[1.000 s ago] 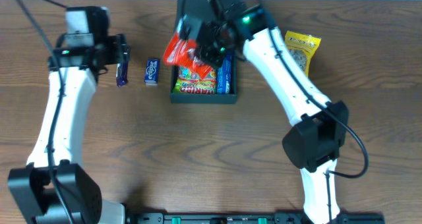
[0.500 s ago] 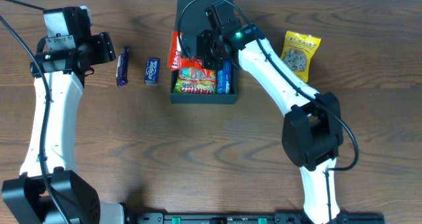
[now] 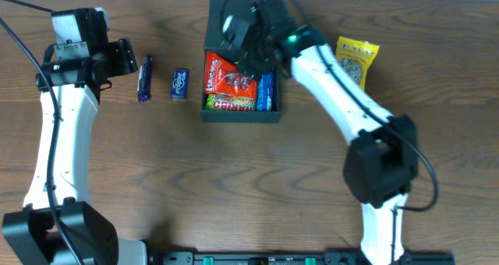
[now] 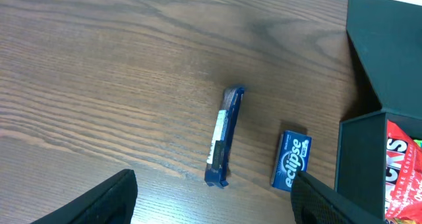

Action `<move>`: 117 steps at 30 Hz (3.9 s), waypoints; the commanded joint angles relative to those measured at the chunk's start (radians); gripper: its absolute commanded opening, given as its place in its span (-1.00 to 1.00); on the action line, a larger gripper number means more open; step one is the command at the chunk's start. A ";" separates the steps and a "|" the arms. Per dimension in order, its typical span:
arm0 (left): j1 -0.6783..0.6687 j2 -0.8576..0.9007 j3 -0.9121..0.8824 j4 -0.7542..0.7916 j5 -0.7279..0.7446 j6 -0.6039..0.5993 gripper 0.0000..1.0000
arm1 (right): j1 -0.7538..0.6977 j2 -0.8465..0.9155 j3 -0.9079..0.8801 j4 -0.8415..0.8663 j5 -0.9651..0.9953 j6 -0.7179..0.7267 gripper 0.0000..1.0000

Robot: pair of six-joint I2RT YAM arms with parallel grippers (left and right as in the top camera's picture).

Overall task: Pack container
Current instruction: 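Lower the red Hacks bag into the box and release, then grasp the yellow Hacks bag with the right gripper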

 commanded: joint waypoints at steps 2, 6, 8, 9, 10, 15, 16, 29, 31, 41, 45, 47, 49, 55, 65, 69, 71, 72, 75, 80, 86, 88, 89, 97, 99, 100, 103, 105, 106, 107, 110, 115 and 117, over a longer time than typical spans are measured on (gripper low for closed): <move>0.003 -0.015 0.022 -0.014 0.005 0.018 0.53 | -0.203 -0.072 0.015 -0.078 0.067 0.487 0.99; 0.003 -0.015 0.022 -0.023 0.005 0.018 0.57 | -0.349 -0.033 0.015 -0.142 0.037 0.752 0.99; 0.003 -0.015 0.022 -0.024 0.023 0.018 0.58 | -0.400 -0.013 0.015 -0.140 -0.080 0.782 0.98; 0.003 -0.015 0.022 -0.024 0.038 0.018 0.58 | -0.416 -0.010 0.015 -0.140 -0.129 0.782 0.98; 0.003 -0.015 0.022 -0.025 0.055 0.018 0.58 | -0.426 -0.006 0.015 -0.137 -0.145 0.781 0.98; 0.003 -0.015 0.022 -0.026 0.065 0.018 0.59 | -0.446 0.018 0.015 -0.150 0.030 0.954 0.99; 0.003 -0.015 0.022 -0.026 0.065 0.018 0.59 | -0.445 0.027 0.015 -0.161 0.066 1.008 0.99; 0.003 -0.015 0.022 -0.032 0.064 0.018 0.59 | -0.411 0.159 0.015 -0.233 0.190 1.286 0.33; 0.003 -0.015 0.022 -0.033 0.064 0.018 0.59 | -0.411 0.176 0.015 -0.239 0.194 1.286 0.28; 0.003 -0.015 0.022 -0.036 0.064 0.018 0.59 | -0.413 0.231 0.015 -0.266 0.215 1.273 -0.85; 0.003 -0.015 0.022 -0.037 0.064 0.018 0.59 | -0.413 0.231 0.024 -0.295 0.196 1.204 -0.97; 0.003 -0.015 0.022 -0.037 0.064 0.018 0.59 | -0.411 0.231 0.047 -0.335 0.197 1.154 -0.97; 0.003 -0.015 0.022 -0.036 0.064 0.018 0.59 | -0.404 0.231 0.089 -0.380 0.197 1.086 -0.97; 0.003 -0.015 0.022 -0.036 0.064 0.018 0.59 | -0.329 0.196 0.315 -0.527 0.187 0.810 -0.97; 0.003 -0.015 0.022 -0.037 0.064 0.018 0.59 | -0.130 0.056 0.410 -0.552 0.040 0.401 -0.97; 0.003 -0.015 0.022 -0.040 0.064 0.018 0.59 | -0.123 0.066 0.391 -0.545 0.300 0.639 -0.65; 0.003 -0.015 0.022 -0.043 0.064 0.018 0.58 | -0.161 0.076 0.362 -0.542 0.304 0.704 0.36; 0.003 -0.015 0.022 -0.044 0.064 0.018 0.59 | -0.181 0.077 0.347 -0.540 0.301 0.719 0.51; 0.003 -0.015 0.022 -0.045 0.064 0.018 0.59 | -0.252 0.077 0.270 -0.528 0.257 0.756 0.62; 0.003 -0.015 0.022 -0.044 0.064 0.018 0.59 | -0.352 0.078 0.115 -0.478 0.071 0.801 0.60; 0.003 -0.015 0.022 -0.044 0.064 0.018 0.60 | -0.370 0.078 -0.030 -0.377 0.027 0.861 0.59; 0.003 -0.015 0.022 -0.044 0.064 0.018 0.60 | -0.363 0.078 -0.069 -0.333 0.012 0.869 0.62; 0.003 -0.015 0.022 -0.044 0.064 0.018 0.60 | -0.357 0.078 -0.087 -0.314 0.013 0.881 0.63; 0.003 -0.015 0.022 -0.045 0.065 0.018 0.60 | -0.345 0.082 -0.175 -0.195 0.103 0.999 0.68; 0.003 -0.015 0.022 -0.045 0.064 0.018 0.60 | -0.345 0.082 -0.185 -0.174 0.121 0.998 0.66; 0.003 -0.015 0.022 -0.045 0.065 0.018 0.60 | -0.344 0.084 -0.190 -0.167 0.132 0.998 0.65; 0.003 -0.015 0.022 -0.045 0.064 0.018 0.60 | -0.345 0.091 -0.201 -0.152 0.142 0.998 0.61; 0.003 -0.015 0.022 -0.045 0.064 0.018 0.60 | -0.346 0.098 -0.201 -0.149 0.145 0.998 0.62; 0.003 -0.015 0.022 -0.044 0.064 0.018 0.60 | -0.346 0.104 -0.201 -0.146 0.145 0.996 0.63; 0.003 -0.015 0.022 -0.045 0.064 0.018 0.60 | -0.346 0.114 -0.201 -0.146 0.145 0.994 0.58; 0.003 -0.015 0.022 -0.045 0.065 0.018 0.59 | -0.346 0.127 -0.201 -0.150 0.144 0.994 0.24; 0.003 -0.015 0.022 -0.044 0.065 0.018 0.60 | -0.346 0.127 -0.201 -0.153 0.144 0.990 -0.44; 0.003 -0.015 0.022 -0.045 0.064 0.018 0.60 | -0.346 0.127 -0.200 -0.163 0.144 0.990 -0.61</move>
